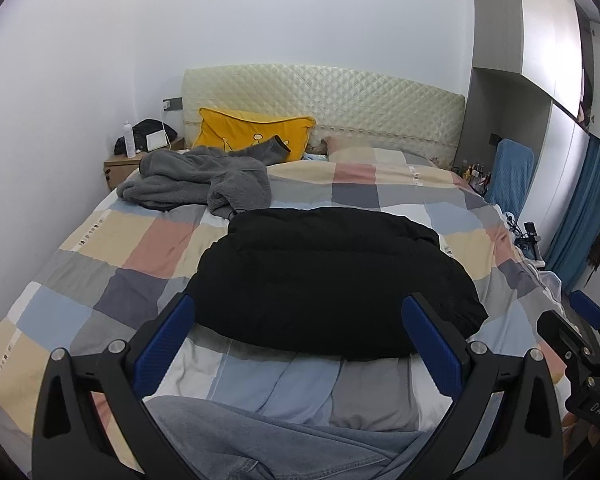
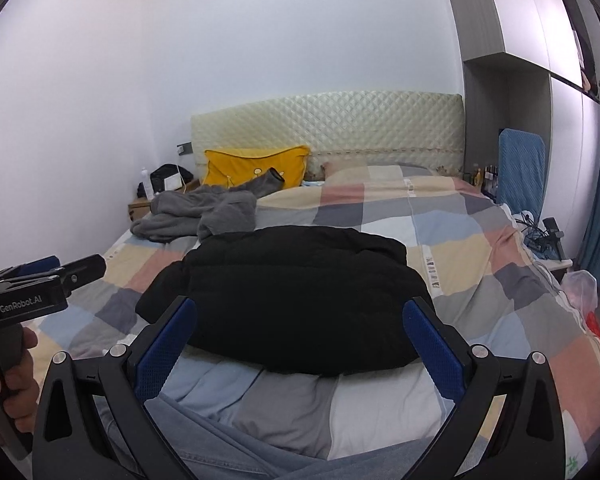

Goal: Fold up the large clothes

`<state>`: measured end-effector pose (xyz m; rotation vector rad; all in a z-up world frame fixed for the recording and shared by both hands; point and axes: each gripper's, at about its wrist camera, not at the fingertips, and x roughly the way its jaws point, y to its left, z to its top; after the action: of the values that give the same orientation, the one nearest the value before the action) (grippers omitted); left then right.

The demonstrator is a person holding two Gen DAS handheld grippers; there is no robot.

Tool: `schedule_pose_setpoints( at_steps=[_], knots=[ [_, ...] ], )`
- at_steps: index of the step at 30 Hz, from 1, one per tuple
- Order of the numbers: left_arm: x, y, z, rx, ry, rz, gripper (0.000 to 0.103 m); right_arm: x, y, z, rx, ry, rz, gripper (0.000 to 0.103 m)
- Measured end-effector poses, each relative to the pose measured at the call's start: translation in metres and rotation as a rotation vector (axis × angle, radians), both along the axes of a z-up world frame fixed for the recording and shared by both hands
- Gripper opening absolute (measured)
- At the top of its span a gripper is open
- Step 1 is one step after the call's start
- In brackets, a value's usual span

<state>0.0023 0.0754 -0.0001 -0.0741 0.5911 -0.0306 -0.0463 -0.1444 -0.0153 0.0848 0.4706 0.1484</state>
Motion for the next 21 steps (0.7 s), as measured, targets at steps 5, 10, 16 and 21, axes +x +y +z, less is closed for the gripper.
schedule_pose_setpoints(
  at_steps=[5,10,16,21],
  knots=[
    [0.0039,-0.0003,-0.0018,0.006,0.011,0.000,0.103,0.0025,-0.0021,0.0013,0.008,-0.007,-0.013,0.103],
    [0.0040,-0.0045,-0.0021,0.023,0.004,0.009,0.103,0.0047,0.0027,0.0043,0.004,-0.017,0.004,0.103],
    [0.0044,-0.0055,-0.0047,0.027,0.013,0.002,0.103,0.0057,0.0003,0.0018,0.004,-0.006,-0.005,0.103],
    [0.0032,-0.0060,-0.0041,0.042,0.011,0.019,0.103,0.0049,0.0018,0.0033,0.000,-0.002,-0.018,0.103]
  ],
)
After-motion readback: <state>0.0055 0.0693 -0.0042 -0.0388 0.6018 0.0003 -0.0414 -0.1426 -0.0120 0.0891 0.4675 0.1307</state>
